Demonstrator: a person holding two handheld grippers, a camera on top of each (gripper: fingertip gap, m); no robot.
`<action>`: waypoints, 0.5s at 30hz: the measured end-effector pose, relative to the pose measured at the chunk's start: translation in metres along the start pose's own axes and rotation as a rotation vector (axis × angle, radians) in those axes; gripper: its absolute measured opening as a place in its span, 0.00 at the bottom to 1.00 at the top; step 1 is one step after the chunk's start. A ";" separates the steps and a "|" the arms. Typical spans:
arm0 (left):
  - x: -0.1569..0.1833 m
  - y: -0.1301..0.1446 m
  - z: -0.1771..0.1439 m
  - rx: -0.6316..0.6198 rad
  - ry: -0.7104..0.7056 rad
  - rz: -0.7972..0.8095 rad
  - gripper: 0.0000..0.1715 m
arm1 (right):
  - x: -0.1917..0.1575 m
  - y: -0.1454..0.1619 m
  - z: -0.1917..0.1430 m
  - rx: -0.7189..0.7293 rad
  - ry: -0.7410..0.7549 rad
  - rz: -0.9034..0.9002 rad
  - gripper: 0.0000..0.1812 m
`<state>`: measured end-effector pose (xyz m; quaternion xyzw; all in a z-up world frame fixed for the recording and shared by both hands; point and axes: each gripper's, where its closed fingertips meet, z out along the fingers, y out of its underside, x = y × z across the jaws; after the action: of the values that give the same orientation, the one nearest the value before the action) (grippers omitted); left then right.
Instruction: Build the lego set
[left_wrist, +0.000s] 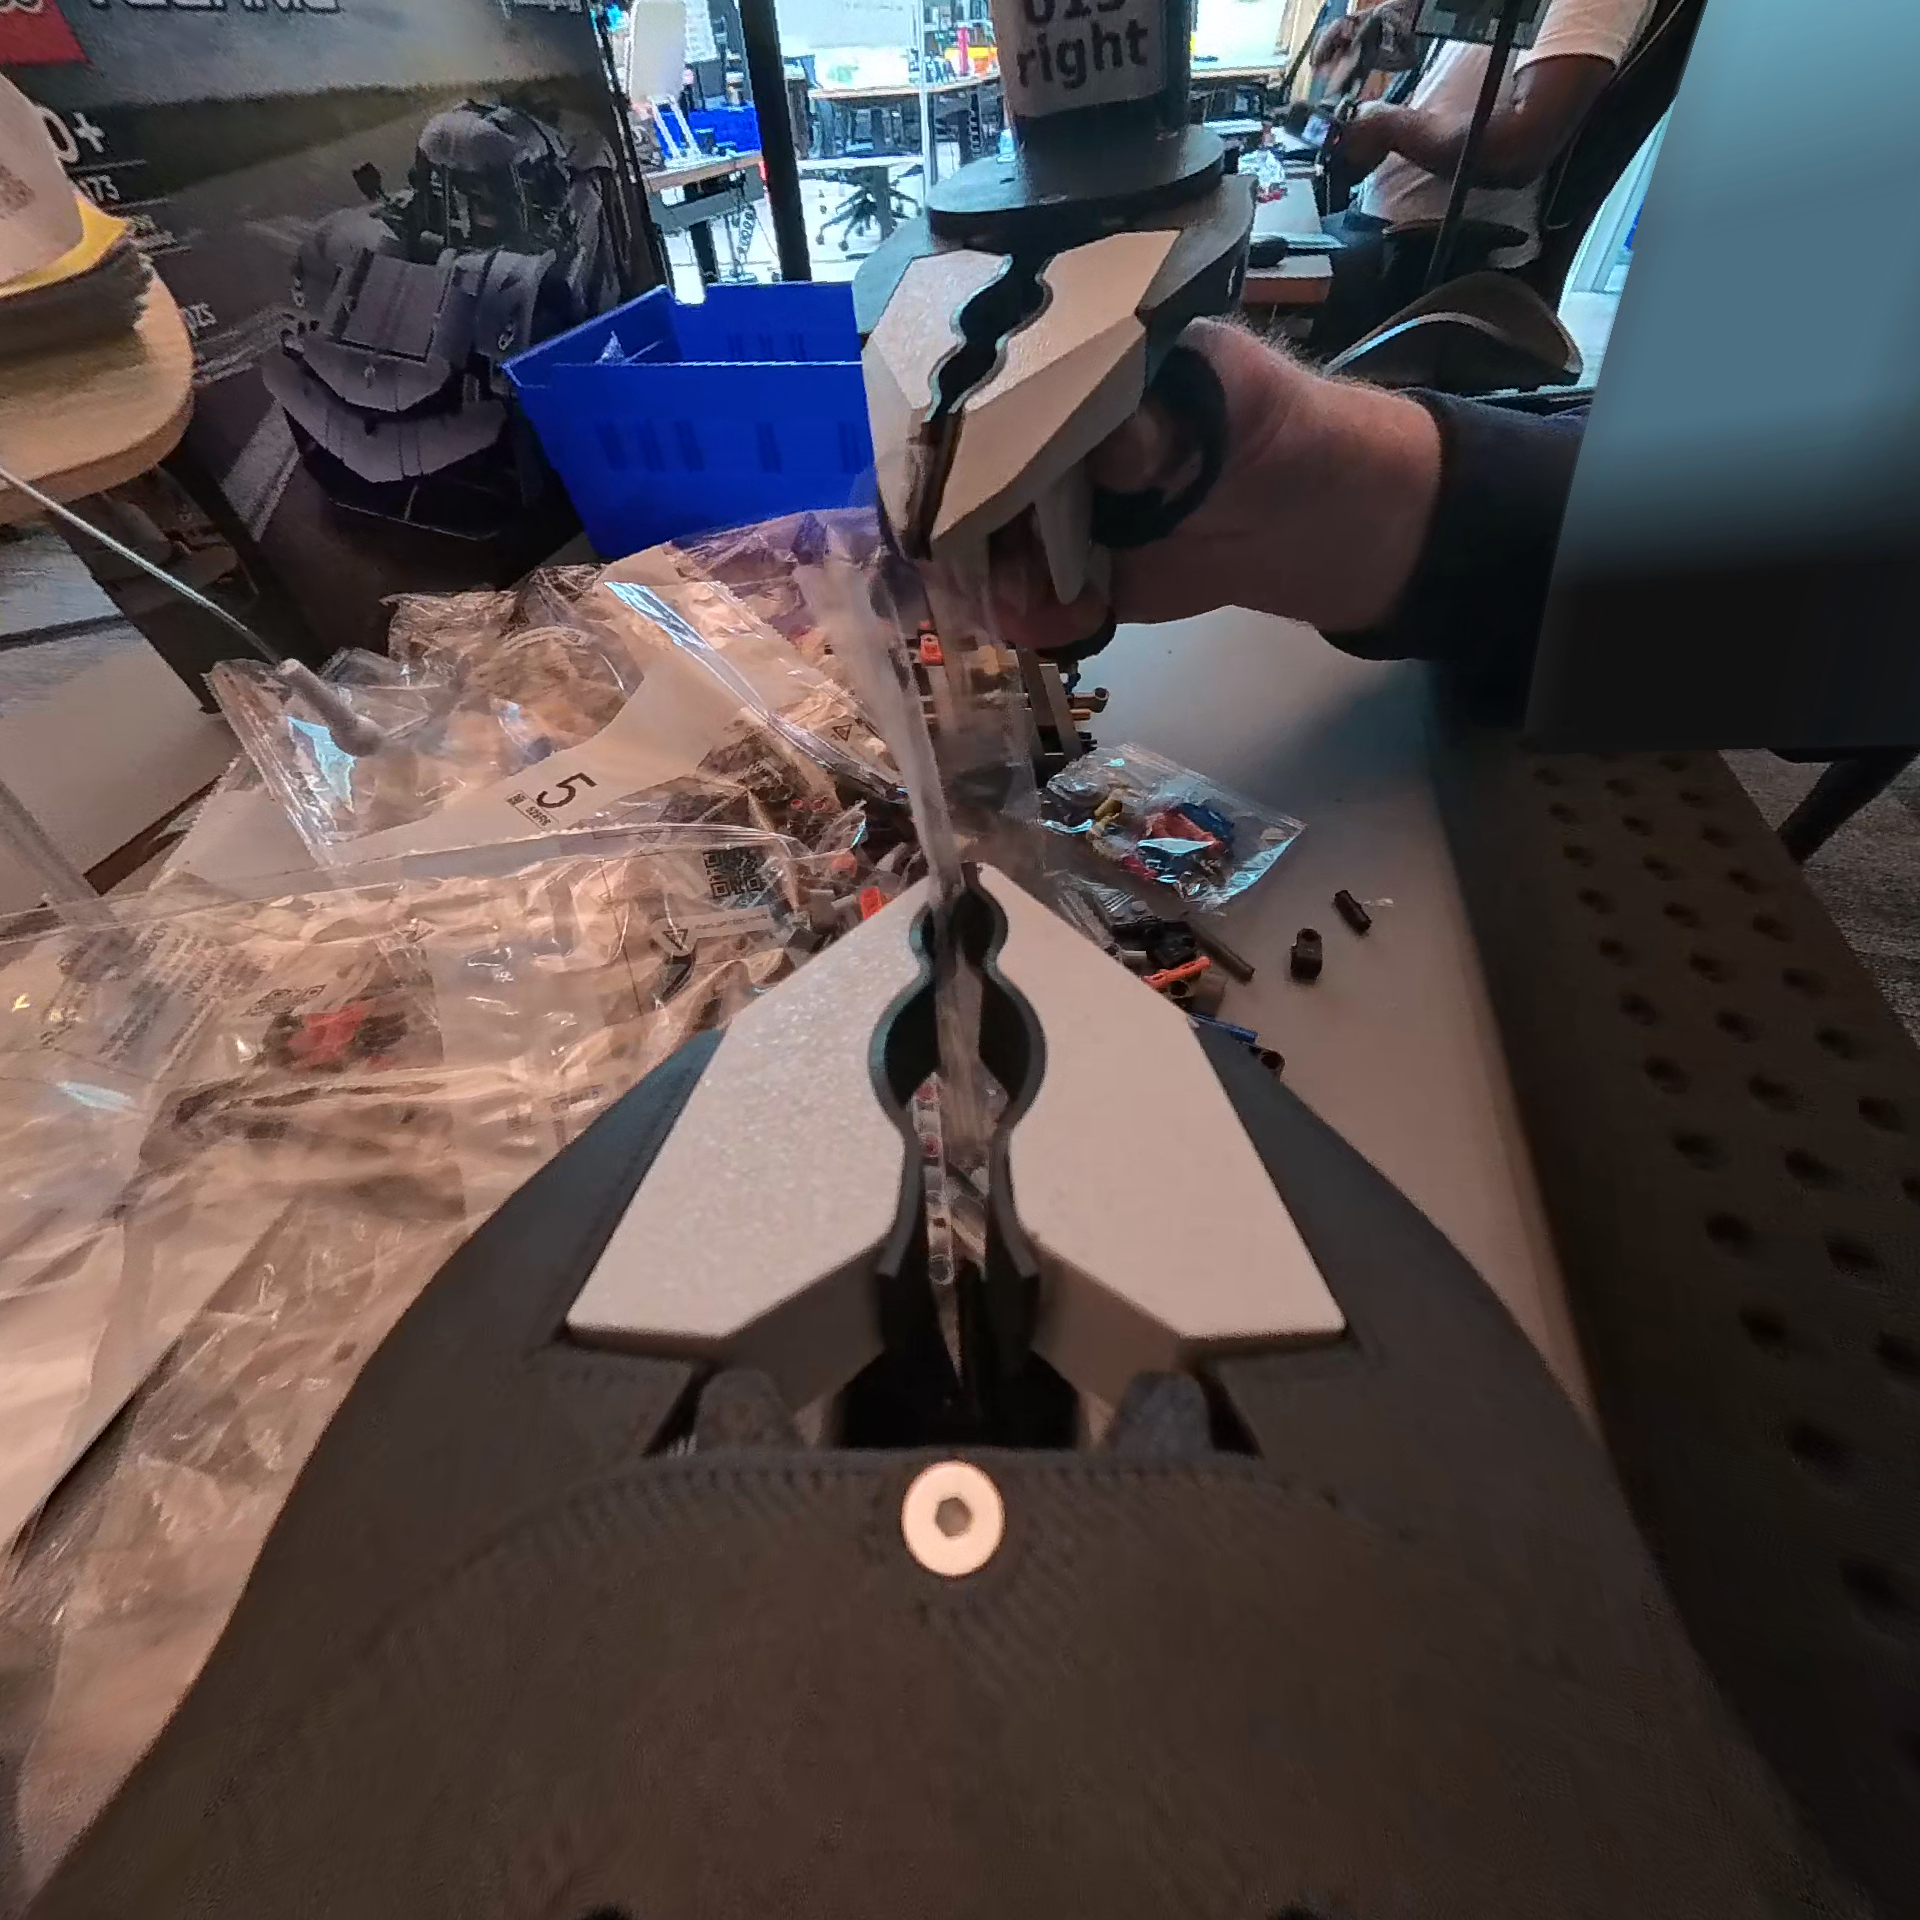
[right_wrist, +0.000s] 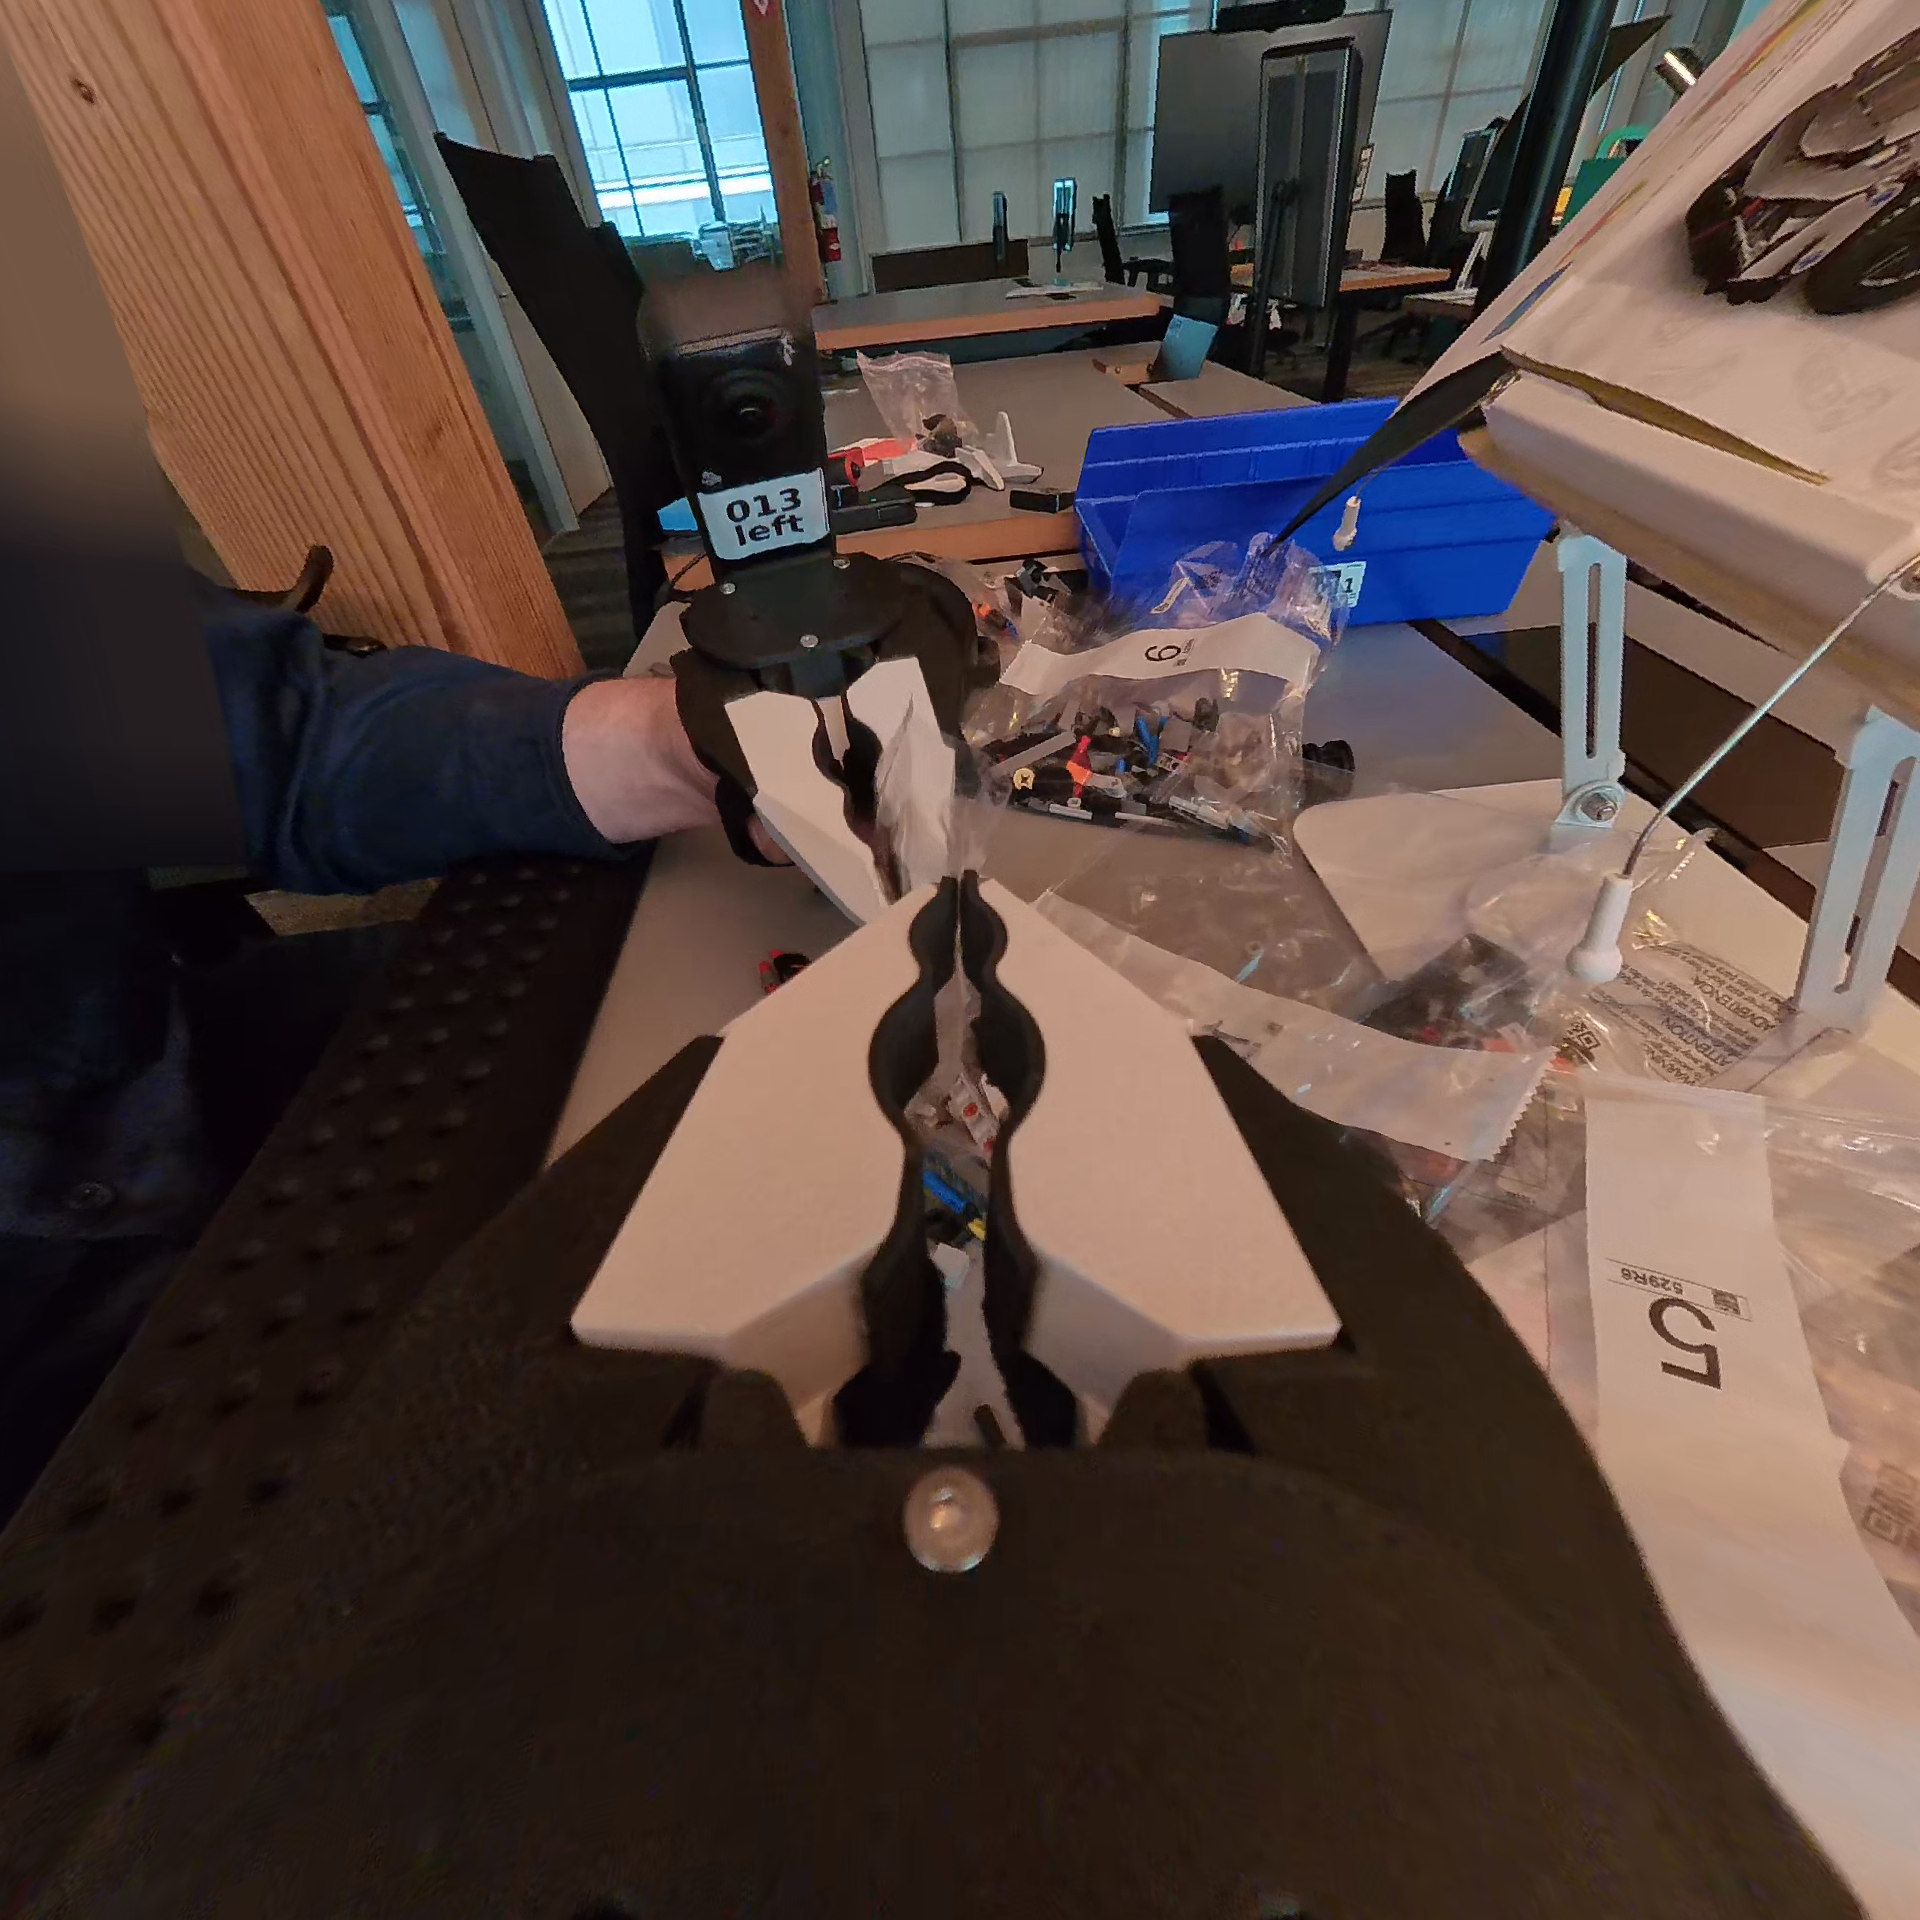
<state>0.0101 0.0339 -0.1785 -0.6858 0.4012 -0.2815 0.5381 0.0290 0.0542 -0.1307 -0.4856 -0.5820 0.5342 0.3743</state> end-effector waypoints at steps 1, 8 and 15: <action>0.001 0.000 0.000 -0.001 0.002 0.004 0.00 | 0.000 0.000 0.000 -0.001 -0.002 -0.001 0.00; 0.001 0.006 0.003 -0.039 -0.015 0.049 0.00 | -0.001 0.005 0.004 -0.046 0.020 -0.034 0.00; -0.003 0.011 0.004 -0.074 -0.048 0.079 0.00 | 0.000 0.004 0.005 -0.069 0.066 -0.092 0.04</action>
<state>0.0094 0.0376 -0.1904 -0.6954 0.4251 -0.2283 0.5325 0.0254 0.0528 -0.1353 -0.4885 -0.6090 0.4797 0.4004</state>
